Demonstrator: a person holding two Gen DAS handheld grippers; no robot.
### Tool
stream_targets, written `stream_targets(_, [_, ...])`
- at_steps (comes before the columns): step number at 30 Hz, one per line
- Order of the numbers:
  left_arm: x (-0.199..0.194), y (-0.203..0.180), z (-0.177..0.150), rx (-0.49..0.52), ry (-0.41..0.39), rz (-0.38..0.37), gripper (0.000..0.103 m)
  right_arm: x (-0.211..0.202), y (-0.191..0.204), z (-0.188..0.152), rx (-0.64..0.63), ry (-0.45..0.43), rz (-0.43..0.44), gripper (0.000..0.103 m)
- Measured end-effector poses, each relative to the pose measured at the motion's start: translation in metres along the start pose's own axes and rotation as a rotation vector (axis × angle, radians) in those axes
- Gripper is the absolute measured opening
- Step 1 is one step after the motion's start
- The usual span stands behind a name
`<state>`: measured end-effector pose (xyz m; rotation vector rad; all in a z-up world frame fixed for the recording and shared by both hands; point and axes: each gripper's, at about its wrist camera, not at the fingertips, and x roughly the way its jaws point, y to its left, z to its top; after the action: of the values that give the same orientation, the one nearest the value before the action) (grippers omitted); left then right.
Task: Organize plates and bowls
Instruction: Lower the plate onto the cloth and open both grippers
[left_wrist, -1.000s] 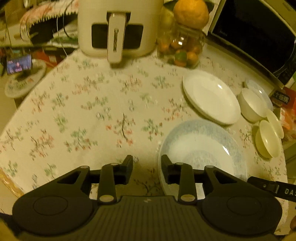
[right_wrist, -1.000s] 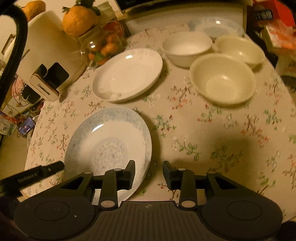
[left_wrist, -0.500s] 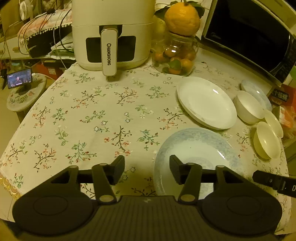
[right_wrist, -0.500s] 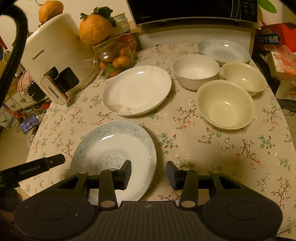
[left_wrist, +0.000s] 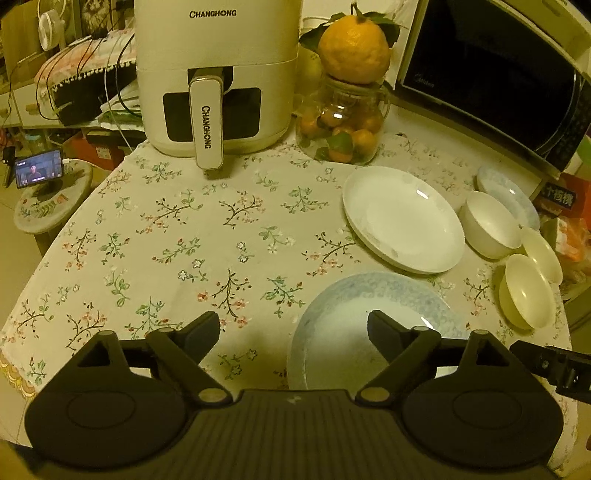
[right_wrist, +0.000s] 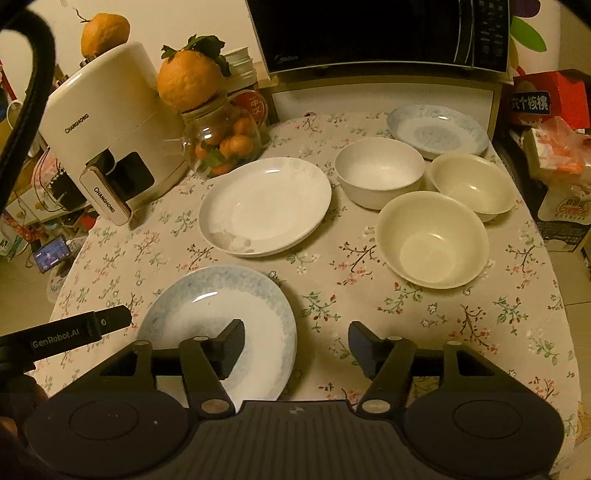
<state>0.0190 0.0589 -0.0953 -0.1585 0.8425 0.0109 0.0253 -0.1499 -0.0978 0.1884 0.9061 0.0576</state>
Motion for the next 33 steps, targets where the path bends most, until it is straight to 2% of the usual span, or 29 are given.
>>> stream_targets(8, [-0.004, -0.007, 0.003, 0.021, -0.024, 0.004, 0.089, -0.007, 0.0, 0.004, -0.012, -0.02, -0.014, 0.078])
stream_targets(15, [-0.009, -0.023, 0.007, 0.064, -0.051, 0.007, 0.095, -0.015, -0.007, 0.011, -0.004, -0.037, -0.028, 0.097])
stream_targets(27, [-0.011, -0.061, 0.021, 0.089, -0.047, 0.007, 0.1, -0.034, -0.043, 0.034, 0.065, -0.075, -0.073, 0.099])
stream_targets(33, [-0.006, -0.086, 0.026, 0.146, -0.051, 0.008, 0.1, -0.04, -0.058, 0.044, 0.069, -0.074, -0.102, 0.1])
